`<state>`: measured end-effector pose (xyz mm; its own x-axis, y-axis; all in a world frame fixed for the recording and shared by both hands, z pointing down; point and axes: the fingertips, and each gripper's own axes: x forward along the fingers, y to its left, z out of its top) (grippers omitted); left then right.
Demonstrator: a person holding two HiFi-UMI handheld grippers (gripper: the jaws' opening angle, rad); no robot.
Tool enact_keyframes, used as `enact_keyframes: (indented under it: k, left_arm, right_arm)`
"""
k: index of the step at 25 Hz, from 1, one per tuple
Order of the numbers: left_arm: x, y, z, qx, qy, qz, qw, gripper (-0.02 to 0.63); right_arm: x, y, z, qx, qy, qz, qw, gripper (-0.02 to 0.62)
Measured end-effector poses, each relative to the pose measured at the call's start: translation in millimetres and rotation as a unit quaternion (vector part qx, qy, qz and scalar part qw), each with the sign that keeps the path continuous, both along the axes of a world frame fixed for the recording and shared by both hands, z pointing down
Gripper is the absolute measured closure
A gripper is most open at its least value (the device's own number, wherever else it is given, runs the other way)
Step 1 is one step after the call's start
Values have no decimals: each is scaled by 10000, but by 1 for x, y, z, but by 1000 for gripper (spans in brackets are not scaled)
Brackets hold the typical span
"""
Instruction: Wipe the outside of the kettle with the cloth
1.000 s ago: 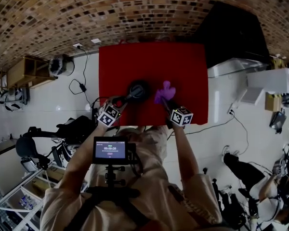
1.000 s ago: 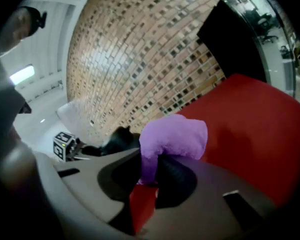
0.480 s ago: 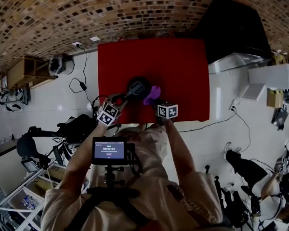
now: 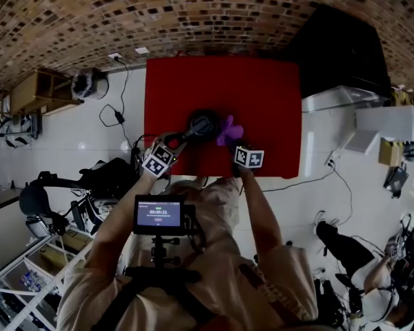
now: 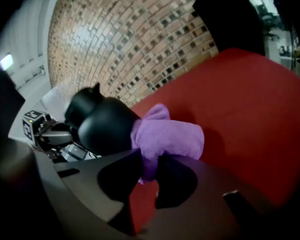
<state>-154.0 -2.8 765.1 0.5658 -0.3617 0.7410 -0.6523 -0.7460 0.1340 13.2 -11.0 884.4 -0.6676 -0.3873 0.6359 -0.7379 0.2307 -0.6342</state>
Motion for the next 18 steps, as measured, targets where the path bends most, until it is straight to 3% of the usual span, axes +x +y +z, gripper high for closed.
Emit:
enact_keyframes:
  k: [3,6,10,13,18]
  left_arm:
    - [-3,-1,-1,57,58,-9,10000,495]
    - [-4,-1,-1,91,83,-3,9999,495]
    - [-2,-1,0,62,79,58,9999,497]
    - [0,1,0,42,85,70,9999,495]
    - [1,0,-1,46,99,56,9999,495]
  right_arm:
    - [-11,7,-77,1160,-267,-334,9923,517]
    - [-51,23,-133,1750,-672,-803,9790,515]
    - [-75,24,-101,1381,-422,-757,9866,517]
    - [-73,32,-75,1076,-513,-747,9901,515]
    - [-67,48,-6,241,67,-848,9961,517]
